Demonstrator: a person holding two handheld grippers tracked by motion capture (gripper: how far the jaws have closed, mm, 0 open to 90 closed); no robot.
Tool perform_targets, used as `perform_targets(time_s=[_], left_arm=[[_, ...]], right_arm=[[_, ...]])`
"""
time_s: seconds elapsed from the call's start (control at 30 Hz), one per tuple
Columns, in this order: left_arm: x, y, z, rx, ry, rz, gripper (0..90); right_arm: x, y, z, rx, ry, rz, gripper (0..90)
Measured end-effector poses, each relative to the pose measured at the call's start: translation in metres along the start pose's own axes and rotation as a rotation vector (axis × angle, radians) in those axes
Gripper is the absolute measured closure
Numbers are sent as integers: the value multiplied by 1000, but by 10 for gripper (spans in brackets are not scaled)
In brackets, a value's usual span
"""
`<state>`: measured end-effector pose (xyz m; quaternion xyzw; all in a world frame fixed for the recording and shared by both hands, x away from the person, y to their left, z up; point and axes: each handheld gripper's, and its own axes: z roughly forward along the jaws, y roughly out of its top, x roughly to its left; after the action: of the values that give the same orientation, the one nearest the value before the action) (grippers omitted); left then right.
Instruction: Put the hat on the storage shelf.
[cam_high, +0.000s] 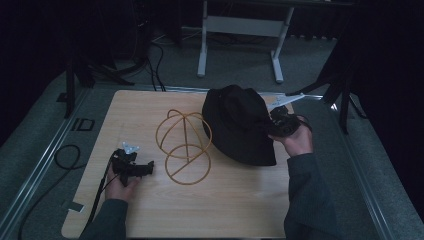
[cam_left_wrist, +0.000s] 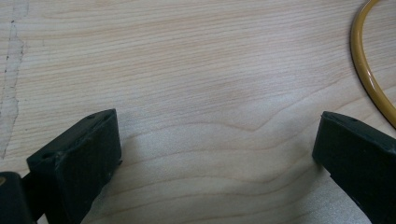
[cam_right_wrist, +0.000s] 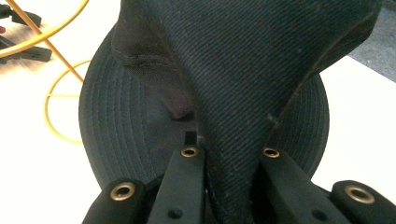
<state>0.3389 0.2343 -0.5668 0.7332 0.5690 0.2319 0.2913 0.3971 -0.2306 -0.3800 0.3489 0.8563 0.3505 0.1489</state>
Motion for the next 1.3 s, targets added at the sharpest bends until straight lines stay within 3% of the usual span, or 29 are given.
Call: perform_targets(time_s=[0.57, 1.3], left_arm=[[0, 0, 0, 0, 1, 2, 13], [0, 0, 0, 1, 1, 3, 13]], right_arm=[[1, 6, -25, -106, 5, -1, 870], [0, 22, -48, -183, 1, -17, 868]])
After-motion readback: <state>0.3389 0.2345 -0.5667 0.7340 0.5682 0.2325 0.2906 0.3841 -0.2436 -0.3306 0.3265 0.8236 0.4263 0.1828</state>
